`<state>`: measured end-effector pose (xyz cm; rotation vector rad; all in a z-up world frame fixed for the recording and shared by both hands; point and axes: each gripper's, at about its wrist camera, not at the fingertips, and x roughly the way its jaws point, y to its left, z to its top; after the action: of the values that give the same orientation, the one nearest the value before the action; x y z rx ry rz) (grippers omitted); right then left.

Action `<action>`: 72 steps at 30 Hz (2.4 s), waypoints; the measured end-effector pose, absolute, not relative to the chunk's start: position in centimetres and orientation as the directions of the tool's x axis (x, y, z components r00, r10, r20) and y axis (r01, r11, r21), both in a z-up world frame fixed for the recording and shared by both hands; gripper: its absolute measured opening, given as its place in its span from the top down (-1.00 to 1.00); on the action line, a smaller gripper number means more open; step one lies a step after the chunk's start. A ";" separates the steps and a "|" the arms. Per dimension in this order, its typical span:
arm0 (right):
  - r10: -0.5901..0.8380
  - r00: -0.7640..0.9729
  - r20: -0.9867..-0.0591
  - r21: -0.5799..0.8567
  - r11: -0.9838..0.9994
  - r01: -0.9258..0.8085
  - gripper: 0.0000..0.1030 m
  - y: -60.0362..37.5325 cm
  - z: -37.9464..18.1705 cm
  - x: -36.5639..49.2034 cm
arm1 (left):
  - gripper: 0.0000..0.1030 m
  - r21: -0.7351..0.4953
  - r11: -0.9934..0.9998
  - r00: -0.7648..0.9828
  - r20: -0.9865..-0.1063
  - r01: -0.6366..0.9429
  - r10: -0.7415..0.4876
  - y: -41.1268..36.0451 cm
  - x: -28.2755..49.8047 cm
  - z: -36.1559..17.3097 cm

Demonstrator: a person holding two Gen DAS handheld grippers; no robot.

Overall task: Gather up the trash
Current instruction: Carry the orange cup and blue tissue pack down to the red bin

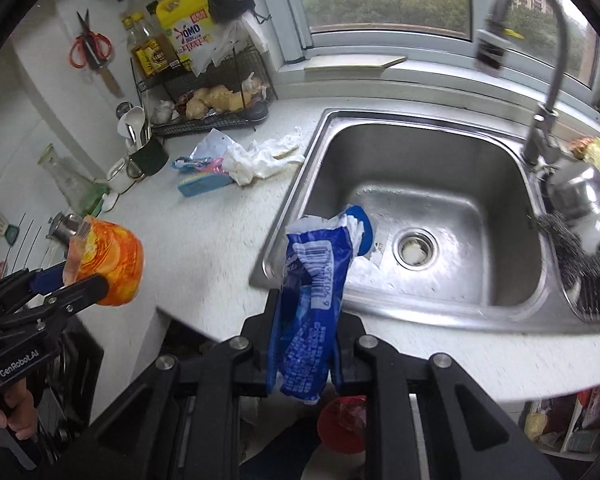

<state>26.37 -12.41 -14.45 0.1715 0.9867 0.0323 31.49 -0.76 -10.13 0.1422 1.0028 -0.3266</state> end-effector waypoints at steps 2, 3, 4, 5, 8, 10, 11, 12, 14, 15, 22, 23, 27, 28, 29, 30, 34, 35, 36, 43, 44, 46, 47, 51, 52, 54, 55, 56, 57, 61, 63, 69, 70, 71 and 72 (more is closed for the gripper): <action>0.107 0.562 -0.820 0.153 0.988 0.035 0.64 -13.1 -14.1 24.1 | 0.14 -0.041 0.945 0.500 -0.840 0.326 -0.209 -1.9 29.3 -9.8; 0.103 0.567 -0.818 0.146 0.989 0.030 0.64 -13.5 -13.9 22.9 | 0.14 -0.045 0.944 0.503 -0.837 0.326 -0.214 -2.5 28.1 -9.7; 0.102 0.571 -0.815 0.144 0.989 0.028 0.64 -13.8 -13.7 22.3 | 0.14 -0.046 0.944 0.509 -0.833 0.326 -0.216 -3.1 26.7 -9.6; 0.103 0.578 -0.810 0.142 0.990 0.022 0.64 -14.3 -13.5 20.9 | 0.14 -0.043 0.945 0.512 -0.832 0.324 -0.213 -3.7 25.5 -9.6; 0.099 0.585 -0.805 0.130 0.991 0.011 0.64 -15.2 -13.2 18.1 | 0.14 -0.045 0.947 0.519 -0.828 0.319 -0.214 -5.4 22.2 -9.5; 0.104 0.590 -0.801 0.129 0.992 0.000 0.64 -16.1 -12.9 15.9 | 0.14 -0.049 0.947 0.531 -0.818 0.318 -0.221 -6.6 19.6 -9.2; 0.105 0.591 -0.800 0.126 0.992 -0.006 0.64 -16.2 -12.8 15.3 | 0.14 -0.050 0.948 0.536 -0.815 0.315 -0.221 -7.0 18.6 -9.2; 0.106 0.593 -0.798 0.120 0.993 -0.017 0.64 -16.4 -12.7 14.2 | 0.14 -0.053 0.950 0.539 -0.813 0.309 -0.220 -7.6 17.3 -9.3; 0.110 0.593 -0.797 0.115 0.993 -0.030 0.64 -16.9 -12.6 12.3 | 0.14 -0.065 0.954 0.530 -0.819 0.293 -0.218 -8.5 15.6 -9.5; 0.105 0.586 -0.803 0.108 0.994 -0.030 0.64 -17.1 -12.7 11.6 | 0.14 -0.068 0.956 0.529 -0.821 0.287 -0.217 -8.9 14.7 -9.5; 0.112 0.556 -0.823 0.100 0.994 -0.053 0.64 -17.5 -13.9 7.8 | 0.13 -0.089 0.969 0.488 -0.851 0.229 -0.193 -10.2 10.3 -11.3; 0.123 0.545 -0.829 0.111 0.992 -0.055 0.64 -17.5 -14.4 7.5 | 0.13 -0.087 0.971 0.480 -0.857 0.224 -0.188 -10.2 9.9 -11.7; 0.134 0.504 -0.853 0.121 0.991 -0.059 0.65 -17.1 -16.5 6.8 | 0.13 -0.083 0.979 0.439 -0.884 0.186 -0.158 -9.8 8.8 -13.6; 0.137 0.495 -0.858 0.124 0.991 -0.059 0.65 -17.0 -17.0 6.5 | 0.13 -0.082 0.981 0.427 -0.892 0.175 -0.150 -9.7 8.5 -14.3; 0.138 0.482 -0.865 0.126 0.990 -0.059 0.65 -16.8 -17.9 6.4 | 0.13 -0.084 0.983 0.406 -0.902 0.165 -0.145 -9.5 8.3 -15.2; 0.137 0.465 -0.875 0.125 0.991 -0.057 0.65 -16.5 -18.7 6.4 | 0.13 -0.087 0.984 0.394 -0.908 0.158 -0.144 -9.4 8.1 -16.0; 0.133 0.411 -0.902 0.124 0.991 -0.049 0.65 -15.7 -21.5 6.2 | 0.13 -0.108 0.985 0.321 -0.936 0.134 -0.147 -8.7 7.6 -20.0; 0.136 0.395 -0.909 0.129 0.991 -0.046 0.65 -15.5 -22.4 6.1 | 0.13 -0.114 0.985 0.310 -0.939 0.132 -0.150 -8.6 7.5 -21.0; 0.139 0.378 -0.915 0.133 0.990 -0.042 0.65 -15.2 -23.5 6.1 | 0.13 -0.114 0.985 0.301 -0.942 0.132 -0.149 -8.5 7.5 -22.1; 0.145 0.277 -0.950 0.143 0.989 -0.027 0.65 -14.3 -32.0 6.7 | 0.13 -0.097 0.988 0.201 -0.972 0.124 -0.121 -7.7 8.3 -30.8; 0.148 0.264 -0.953 0.147 0.989 -0.021 0.65 -14.3 -33.3 6.9 | 0.13 -0.096 0.988 0.189 -0.975 0.121 -0.118 -7.6 8.5 -32.2; 0.143 0.236 -0.961 0.144 0.989 -0.010 0.64 -14.5 -35.9 7.1 | 0.13 -0.099 0.989 0.157 -0.981 0.112 -0.116 -7.3 8.8 -35.3; 0.148 0.220 -0.964 0.150 0.989 -0.006 0.65 -14.5 -37.4 7.4 | 0.13 -0.102 0.989 0.136 -0.984 0.106 -0.116 -7.3 9.0 -37.1; 0.171 0.195 -0.966 0.176 0.984 0.008 0.64 -15.0 -42.7 8.1 | 0.13 -0.105 0.989 0.091 -0.989 0.104 -0.114 -7.8 9.4 -43.4; 0.170 0.185 -0.968 0.175 0.985 0.013 0.64 -15.0 -43.9 8.1 | 0.13 -0.103 0.989 0.080 -0.990 0.105 -0.112 -8.0 9.4 -44.9; 0.180 0.158 -0.971 0.186 0.982 0.023 0.64 -15.3 -47.0 8.4 | 0.13 -0.115 0.987 0.066 -0.990 0.109 -0.123 -8.4 9.6 -47.7; 0.179 0.146 -0.973 0.185 0.982 0.026 0.64 -15.3 -48.2 8.5 | 0.13 -0.119 0.987 0.059 -0.990 0.110 -0.126 -8.7 9.7 -49.1; 0.182 0.124 -0.975 0.187 0.982 0.029 0.64 -15.2 -50.1 8.9 | 0.13 -0.125 0.985 0.053 -0.990 0.116 -0.132 -9.0 9.8 -50.7; 0.189 0.108 -0.976 0.193 0.981 0.029 0.65 -15.3 -51.5 9.1 | 0.13 -0.132 0.983 0.051 -0.989 0.124 -0.139 -9.1 10.0 -51.8; 0.194 0.053 -0.980 0.195 0.981 0.023 0.65 -14.7 -57.8 10.6 | 0.13 -0.130 0.977 0.034 -0.990 0.170 -0.138 -9.7 10.8 -57.7; 0.191 0.048 -0.980 0.192 0.981 0.014 0.65 -14.4 -60.2 11.2 | 0.12 -0.134 0.972 0.018 -0.990 0.194 -0.140 -10.1 11.2 -60.5; 0.211 0.011 -0.978 0.211 0.977 0.014 0.65 -15.3 -68.2 12.4 | 0.12 -0.134 0.976 -0.034 -0.991 0.169 -0.130 -9.9 12.1 -69.6; 0.210 0.008 -0.978 0.210 0.978 0.007 0.65 -15.4 -69.2 12.6 | 0.12 -0.138 0.976 -0.043 -0.990 0.166 -0.132 -9.8 12.3 -70.9; 0.212 0.004 -0.977 0.212 0.977 -0.004 0.65 -15.5 -70.1 12.6 | 0.12 -0.138 0.976 -0.049 -0.990 0.166 -0.131 -9.8 12.3 -72.2; 0.217 -0.002 -0.976 0.217 0.976 -0.011 0.65 -15.7 -71.1 12.7 | 0.12 -0.139 0.977 -0.053 -0.990 0.164 -0.132 -10.0 12.2 -73.1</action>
<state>12.66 -15.72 -71.14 0.1626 1.5650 0.1802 12.24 -9.97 -73.14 0.0250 1.6055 -0.2410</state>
